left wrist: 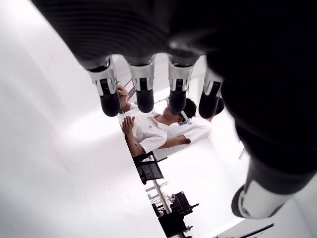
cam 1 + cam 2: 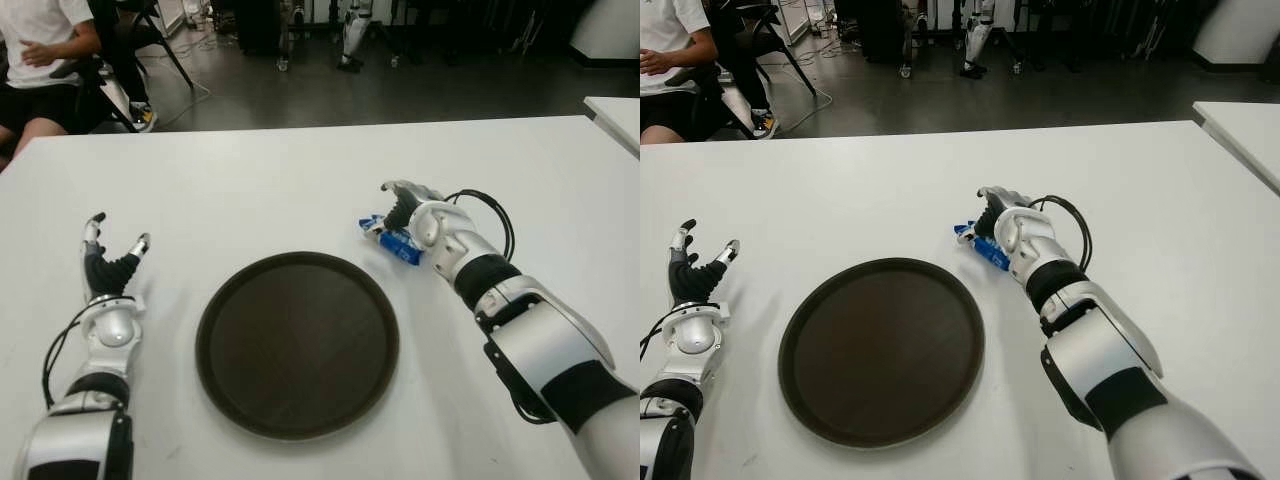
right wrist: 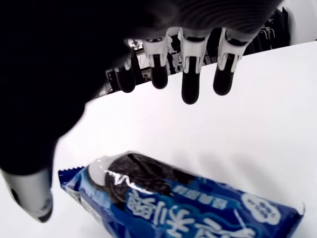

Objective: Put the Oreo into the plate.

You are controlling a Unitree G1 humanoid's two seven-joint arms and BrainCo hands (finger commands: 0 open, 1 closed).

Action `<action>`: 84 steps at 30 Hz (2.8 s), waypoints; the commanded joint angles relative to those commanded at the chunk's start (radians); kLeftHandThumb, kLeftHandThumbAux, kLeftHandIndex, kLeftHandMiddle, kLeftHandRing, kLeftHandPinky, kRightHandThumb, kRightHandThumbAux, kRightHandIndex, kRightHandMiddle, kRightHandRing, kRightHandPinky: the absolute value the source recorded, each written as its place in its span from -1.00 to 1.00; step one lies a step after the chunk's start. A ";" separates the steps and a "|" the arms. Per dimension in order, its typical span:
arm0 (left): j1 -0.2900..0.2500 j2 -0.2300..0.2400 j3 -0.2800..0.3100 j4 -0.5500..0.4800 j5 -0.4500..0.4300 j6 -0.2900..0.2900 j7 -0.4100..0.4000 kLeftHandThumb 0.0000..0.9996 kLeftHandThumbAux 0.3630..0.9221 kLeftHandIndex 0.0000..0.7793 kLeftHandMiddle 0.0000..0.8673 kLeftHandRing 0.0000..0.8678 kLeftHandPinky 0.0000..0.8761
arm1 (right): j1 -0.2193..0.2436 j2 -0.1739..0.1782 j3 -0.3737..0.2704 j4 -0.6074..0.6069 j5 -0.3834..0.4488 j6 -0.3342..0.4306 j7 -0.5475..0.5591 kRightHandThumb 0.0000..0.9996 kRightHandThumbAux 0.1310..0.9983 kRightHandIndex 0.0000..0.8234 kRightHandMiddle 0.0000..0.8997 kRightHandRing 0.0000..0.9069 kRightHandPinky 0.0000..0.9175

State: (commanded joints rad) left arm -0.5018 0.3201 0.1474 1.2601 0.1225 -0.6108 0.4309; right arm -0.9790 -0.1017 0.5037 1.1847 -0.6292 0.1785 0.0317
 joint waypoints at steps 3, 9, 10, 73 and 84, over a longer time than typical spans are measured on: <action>-0.001 0.001 0.000 0.001 -0.002 0.005 -0.004 -1.00 0.19 -0.96 -0.96 -1.00 -0.97 | -0.002 -0.003 0.006 -0.002 -0.002 0.009 0.016 -1.00 0.16 -0.81 -0.72 -0.67 -0.56; -0.001 0.003 -0.002 0.002 0.001 0.013 -0.004 -1.00 0.20 -0.95 -0.96 -1.00 -0.98 | -0.002 -0.015 0.021 0.004 -0.010 0.013 0.047 -1.00 0.15 -0.74 -0.68 -0.62 -0.48; -0.001 0.003 -0.003 0.002 0.003 0.013 -0.002 -1.00 0.18 -0.95 -0.96 -1.00 -0.99 | -0.001 -0.016 0.023 0.009 -0.012 0.013 0.049 -1.00 0.15 -0.74 -0.68 -0.63 -0.49; -0.001 0.005 -0.010 -0.002 0.019 -0.009 0.011 -1.00 0.21 -0.96 -0.98 -1.00 -0.99 | 0.032 -0.056 0.083 -0.051 -0.037 0.079 0.190 -1.00 0.07 -0.76 -0.61 -0.56 -0.50; 0.001 0.009 -0.014 0.001 0.026 -0.001 0.017 -1.00 0.08 -0.97 -0.98 -1.00 -1.00 | 0.047 -0.062 0.087 -0.094 -0.042 0.064 0.219 -1.00 0.14 -0.56 -0.47 -0.45 -0.50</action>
State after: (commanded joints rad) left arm -0.5007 0.3294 0.1336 1.2610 0.1481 -0.6118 0.4475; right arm -0.9325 -0.1640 0.5912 1.0902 -0.6708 0.2428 0.2509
